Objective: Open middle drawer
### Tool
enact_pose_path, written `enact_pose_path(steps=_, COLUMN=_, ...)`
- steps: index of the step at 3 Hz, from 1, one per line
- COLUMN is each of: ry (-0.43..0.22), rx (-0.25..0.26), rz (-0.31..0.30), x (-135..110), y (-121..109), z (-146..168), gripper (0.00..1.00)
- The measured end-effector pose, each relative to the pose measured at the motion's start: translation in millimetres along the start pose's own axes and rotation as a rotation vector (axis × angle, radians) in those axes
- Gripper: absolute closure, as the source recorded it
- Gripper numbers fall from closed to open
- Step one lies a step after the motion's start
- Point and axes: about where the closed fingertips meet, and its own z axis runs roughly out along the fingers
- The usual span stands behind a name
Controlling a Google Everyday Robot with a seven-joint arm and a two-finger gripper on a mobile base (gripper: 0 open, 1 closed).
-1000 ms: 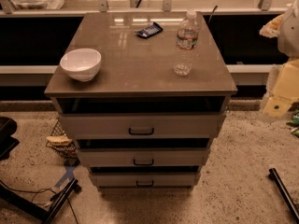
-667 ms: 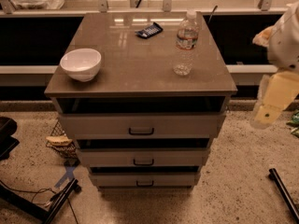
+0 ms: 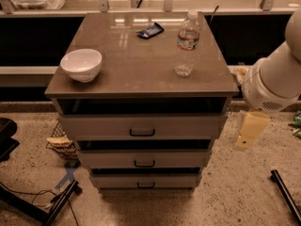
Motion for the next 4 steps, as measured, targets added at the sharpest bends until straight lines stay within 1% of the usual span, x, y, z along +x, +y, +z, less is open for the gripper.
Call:
enact_pose_path(steps=1, ry=-0.011, rx=0.023, rz=-0.01, x=7, y=11, z=38, gripper=0.0)
enact_pose_path(steps=2, ry=0.0, rx=0.059, rz=-0.02, x=13, y=36, z=91, gripper=0.0)
enact_pose_path(steps=3, ry=0.018, rx=0.1, rz=-0.067, x=12, y=56, z=119, gripper=0.0)
enact_pose_path(steps=4, ry=0.052, rx=0.121, rz=-0.111, x=10, y=77, z=137, gripper=0.0)
